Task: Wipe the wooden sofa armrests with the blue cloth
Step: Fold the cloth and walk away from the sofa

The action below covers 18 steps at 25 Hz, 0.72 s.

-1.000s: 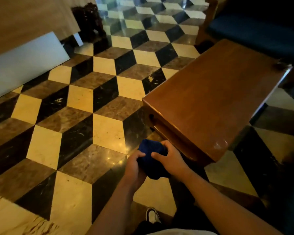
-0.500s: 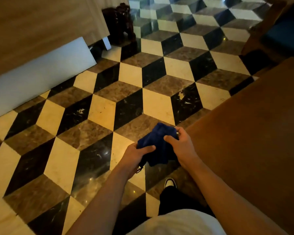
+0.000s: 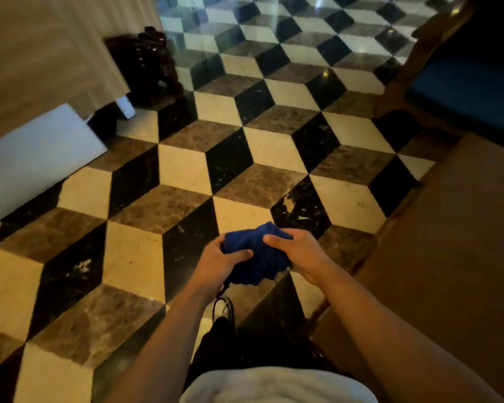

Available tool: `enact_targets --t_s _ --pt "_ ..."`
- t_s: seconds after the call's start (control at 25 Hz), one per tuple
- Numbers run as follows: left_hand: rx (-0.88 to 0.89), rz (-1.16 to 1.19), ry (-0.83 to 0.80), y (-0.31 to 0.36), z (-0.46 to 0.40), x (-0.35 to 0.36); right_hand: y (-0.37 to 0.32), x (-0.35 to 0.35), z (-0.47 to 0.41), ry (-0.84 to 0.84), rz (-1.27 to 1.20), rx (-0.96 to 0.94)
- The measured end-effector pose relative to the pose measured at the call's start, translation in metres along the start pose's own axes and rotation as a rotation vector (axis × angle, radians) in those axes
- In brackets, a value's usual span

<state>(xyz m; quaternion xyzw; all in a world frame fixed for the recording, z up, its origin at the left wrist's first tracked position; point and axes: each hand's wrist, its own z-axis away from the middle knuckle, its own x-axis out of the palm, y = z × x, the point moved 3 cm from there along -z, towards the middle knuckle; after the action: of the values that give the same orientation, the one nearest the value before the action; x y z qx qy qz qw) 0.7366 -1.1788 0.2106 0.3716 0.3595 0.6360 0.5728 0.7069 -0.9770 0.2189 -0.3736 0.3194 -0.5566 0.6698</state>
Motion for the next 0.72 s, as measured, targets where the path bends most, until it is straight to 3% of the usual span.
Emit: enact_targets --t_s 0.16,0.32,0.52,0.72 --pt "-0.043 -0.125 -0.189 0.056 -0.113 0.010 -0.054 -0.021 -0.065 0.236 -0.028 -0.078" --pt "-0.138 -0.347 -0.507 0.118 -0.212 0.072 -0.099 -0.084 -0.112 0.498 0.048 -0.128" --pt "-0.209 -0.388 -0.585 0.157 -0.342 0.211 -0.109 -0.207 -0.184 0.732 -0.219 -0.111" --pt "-0.255 -0.391 -0.554 0.191 -0.442 0.370 -0.122 -0.349 -0.270 0.847 -0.554 -0.046"
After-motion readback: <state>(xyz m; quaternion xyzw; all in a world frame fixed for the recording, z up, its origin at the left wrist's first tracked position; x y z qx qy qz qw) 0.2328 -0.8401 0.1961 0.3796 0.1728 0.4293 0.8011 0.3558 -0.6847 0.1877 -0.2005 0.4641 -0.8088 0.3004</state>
